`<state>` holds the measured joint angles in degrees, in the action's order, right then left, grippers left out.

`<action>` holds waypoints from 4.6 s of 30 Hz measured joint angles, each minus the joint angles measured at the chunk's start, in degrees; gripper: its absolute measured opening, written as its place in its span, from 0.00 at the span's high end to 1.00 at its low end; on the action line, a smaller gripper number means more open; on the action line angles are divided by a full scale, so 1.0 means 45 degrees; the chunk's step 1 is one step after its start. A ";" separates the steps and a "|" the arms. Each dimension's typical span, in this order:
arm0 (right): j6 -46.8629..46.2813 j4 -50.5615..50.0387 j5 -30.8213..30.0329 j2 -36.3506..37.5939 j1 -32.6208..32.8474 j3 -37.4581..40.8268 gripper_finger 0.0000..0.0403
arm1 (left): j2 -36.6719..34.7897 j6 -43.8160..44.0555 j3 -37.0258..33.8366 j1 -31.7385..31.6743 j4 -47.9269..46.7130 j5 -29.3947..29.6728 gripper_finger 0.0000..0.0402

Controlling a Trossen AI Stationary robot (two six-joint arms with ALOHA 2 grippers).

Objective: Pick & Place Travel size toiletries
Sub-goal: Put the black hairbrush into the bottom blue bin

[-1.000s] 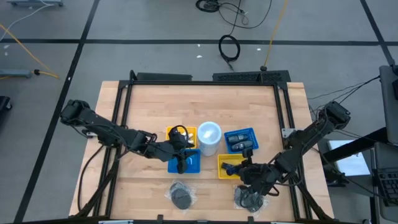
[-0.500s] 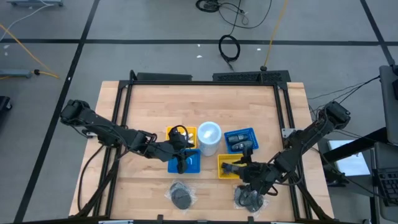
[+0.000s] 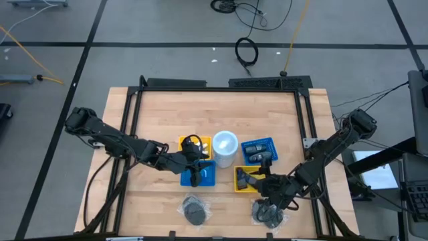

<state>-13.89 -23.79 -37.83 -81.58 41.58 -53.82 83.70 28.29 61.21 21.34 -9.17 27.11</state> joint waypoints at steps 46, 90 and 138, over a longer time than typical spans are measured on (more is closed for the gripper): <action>-1.2094 0.1430 0.4981 -0.0044 0.4063 0.3044 0.54 | 0.0000 0.0121 0.0000 0.0000 0.0000 0.0005 0.68; -0.8553 0.1797 0.4781 0.2774 0.3172 0.3380 1.00 | 0.0000 0.0083 0.0000 0.0004 0.0000 0.0334 0.68; -1.1787 0.7046 0.5441 0.1967 0.2594 0.6873 0.37 | 0.0000 0.0112 0.0000 0.0015 -0.0005 0.0331 0.68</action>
<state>-66.93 7.92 -13.35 -72.73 53.25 -22.89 83.70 28.80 61.21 21.41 -9.19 28.60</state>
